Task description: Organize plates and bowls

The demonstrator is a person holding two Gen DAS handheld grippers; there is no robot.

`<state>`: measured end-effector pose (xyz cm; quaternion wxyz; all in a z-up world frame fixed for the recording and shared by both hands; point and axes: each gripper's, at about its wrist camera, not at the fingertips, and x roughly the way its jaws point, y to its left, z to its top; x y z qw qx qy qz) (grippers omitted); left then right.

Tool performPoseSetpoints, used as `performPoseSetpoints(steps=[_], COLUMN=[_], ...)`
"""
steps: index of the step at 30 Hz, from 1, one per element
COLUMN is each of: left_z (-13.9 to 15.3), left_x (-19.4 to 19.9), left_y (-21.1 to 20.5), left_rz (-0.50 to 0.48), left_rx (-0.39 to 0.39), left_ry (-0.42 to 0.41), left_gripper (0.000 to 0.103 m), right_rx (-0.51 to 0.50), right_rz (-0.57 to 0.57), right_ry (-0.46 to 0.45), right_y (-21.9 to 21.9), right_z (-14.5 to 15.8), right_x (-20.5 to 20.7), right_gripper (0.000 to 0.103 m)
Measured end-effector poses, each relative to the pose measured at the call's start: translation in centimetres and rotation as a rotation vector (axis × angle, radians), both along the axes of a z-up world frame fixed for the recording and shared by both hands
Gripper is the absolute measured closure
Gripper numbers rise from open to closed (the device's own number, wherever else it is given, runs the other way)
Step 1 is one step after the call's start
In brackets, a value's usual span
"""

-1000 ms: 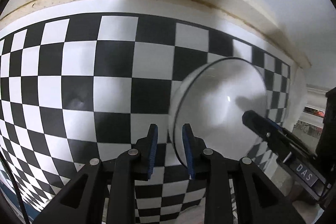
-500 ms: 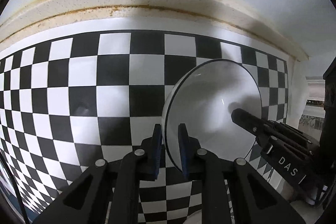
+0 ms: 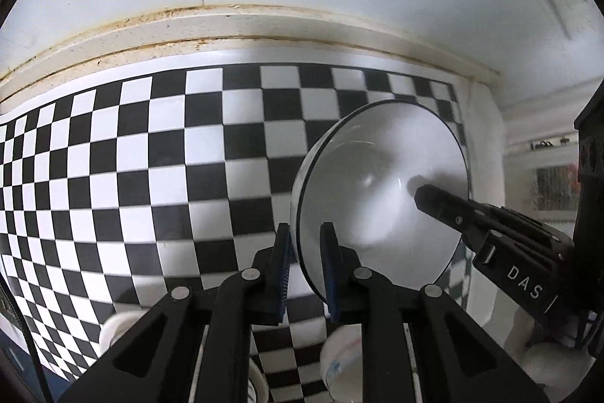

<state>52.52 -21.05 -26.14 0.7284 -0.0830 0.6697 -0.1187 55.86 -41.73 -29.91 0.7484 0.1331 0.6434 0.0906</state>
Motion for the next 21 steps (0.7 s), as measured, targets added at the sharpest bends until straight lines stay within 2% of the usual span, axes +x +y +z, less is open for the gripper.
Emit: performPoseSetpoints(steps=[5,11,21], left_z=[2.3,3.1,2.3], left_x=[-2.9,-6.8,-12.6], left_y=[-0.5,-1.7,-3.2], left_rz=[-0.039,-0.087,-0.158], left_rx=[-0.015,-0.02,-0.015], left_ry=[-0.033,-0.035,-0.005], left_gripper=[0.09,0.09,0.09], right_rx=[-0.019,-0.023,-0.039], right_rz=[-0.015,-0.049,-0.086], right_ry=[-0.026,-0.035,0.005], right_y=[-0.3,-1.7,-2.6], right_z=[2.7,4.5,3.5], right_x=[-4.0,-9.1,-16.9], right_gripper=[0.094,0.094,0.094])
